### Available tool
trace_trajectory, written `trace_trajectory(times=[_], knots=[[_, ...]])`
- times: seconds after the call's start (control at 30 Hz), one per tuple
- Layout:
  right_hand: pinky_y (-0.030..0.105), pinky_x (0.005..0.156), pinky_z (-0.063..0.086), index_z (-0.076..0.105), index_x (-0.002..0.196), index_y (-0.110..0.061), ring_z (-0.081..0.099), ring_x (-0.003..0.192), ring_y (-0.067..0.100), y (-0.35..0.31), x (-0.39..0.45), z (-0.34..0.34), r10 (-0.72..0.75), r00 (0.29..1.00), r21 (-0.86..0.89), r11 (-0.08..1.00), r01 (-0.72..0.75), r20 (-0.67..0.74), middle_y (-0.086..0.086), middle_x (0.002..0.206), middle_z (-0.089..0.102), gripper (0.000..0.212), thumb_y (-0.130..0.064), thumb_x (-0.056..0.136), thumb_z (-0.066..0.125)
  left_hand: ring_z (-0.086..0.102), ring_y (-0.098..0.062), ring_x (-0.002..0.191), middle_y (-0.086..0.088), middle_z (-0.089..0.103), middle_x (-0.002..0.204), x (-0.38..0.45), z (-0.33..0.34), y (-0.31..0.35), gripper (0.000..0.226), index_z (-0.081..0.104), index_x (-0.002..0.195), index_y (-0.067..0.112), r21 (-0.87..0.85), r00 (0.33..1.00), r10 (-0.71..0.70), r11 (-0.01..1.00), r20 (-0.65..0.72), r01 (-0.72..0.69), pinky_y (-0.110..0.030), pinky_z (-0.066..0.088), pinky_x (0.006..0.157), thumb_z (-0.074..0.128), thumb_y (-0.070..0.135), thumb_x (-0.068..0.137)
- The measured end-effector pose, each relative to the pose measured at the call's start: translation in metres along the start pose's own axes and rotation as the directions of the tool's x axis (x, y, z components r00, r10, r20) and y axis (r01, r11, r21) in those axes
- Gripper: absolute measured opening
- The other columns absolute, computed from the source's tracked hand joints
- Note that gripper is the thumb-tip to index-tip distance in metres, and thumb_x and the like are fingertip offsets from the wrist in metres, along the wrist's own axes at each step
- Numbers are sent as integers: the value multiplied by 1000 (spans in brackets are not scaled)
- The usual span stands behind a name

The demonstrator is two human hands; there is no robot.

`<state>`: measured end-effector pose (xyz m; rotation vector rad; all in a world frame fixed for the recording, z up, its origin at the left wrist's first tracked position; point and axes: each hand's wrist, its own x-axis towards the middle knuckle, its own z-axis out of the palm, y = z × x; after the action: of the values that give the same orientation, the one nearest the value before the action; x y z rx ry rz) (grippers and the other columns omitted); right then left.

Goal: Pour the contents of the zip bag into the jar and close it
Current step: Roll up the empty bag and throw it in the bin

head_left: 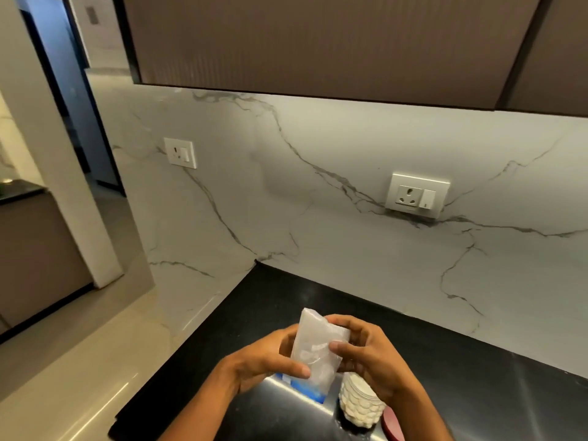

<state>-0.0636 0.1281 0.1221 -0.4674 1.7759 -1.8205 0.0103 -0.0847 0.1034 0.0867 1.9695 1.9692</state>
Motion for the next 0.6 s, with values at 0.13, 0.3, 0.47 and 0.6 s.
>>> trace_trajectory(times=[0.13,0.3,0.47,0.6], knots=[[53,83,58,66,117,-8,67,107,37,4,20,16,104,989,139,983,-118,100,17,115,68,35,1,83,69,51,-30,134,-8,52,144,-9,-19,-11,86,33,149,31,-30,1000,-15,999,13,16,-53,45,109,81,24,79],[56,81,57,63,120,-7,65,108,43,7,55,49,156,975,278,940,-196,160,22,117,66,48,-6,75,76,54,-34,131,-18,56,138,-15,-42,-28,67,42,145,21,-169,996,18,985,-89,-33,-54,45,109,74,15,86],[49,73,60,62,115,-11,72,94,36,9,105,90,149,983,119,984,-136,-108,16,110,69,48,-17,69,73,66,-28,117,-8,68,125,-18,-77,-48,53,58,132,21,-227,946,-14,972,-323,-64,-50,56,95,79,29,84],[37,71,61,59,121,-18,71,97,29,17,151,130,189,982,-95,977,-191,-32,8,111,70,56,-31,70,77,73,-26,104,-6,74,114,-18,-112,-66,46,63,122,18,-415,877,-101,902,-470,-119,-45,60,87,78,31,80]])
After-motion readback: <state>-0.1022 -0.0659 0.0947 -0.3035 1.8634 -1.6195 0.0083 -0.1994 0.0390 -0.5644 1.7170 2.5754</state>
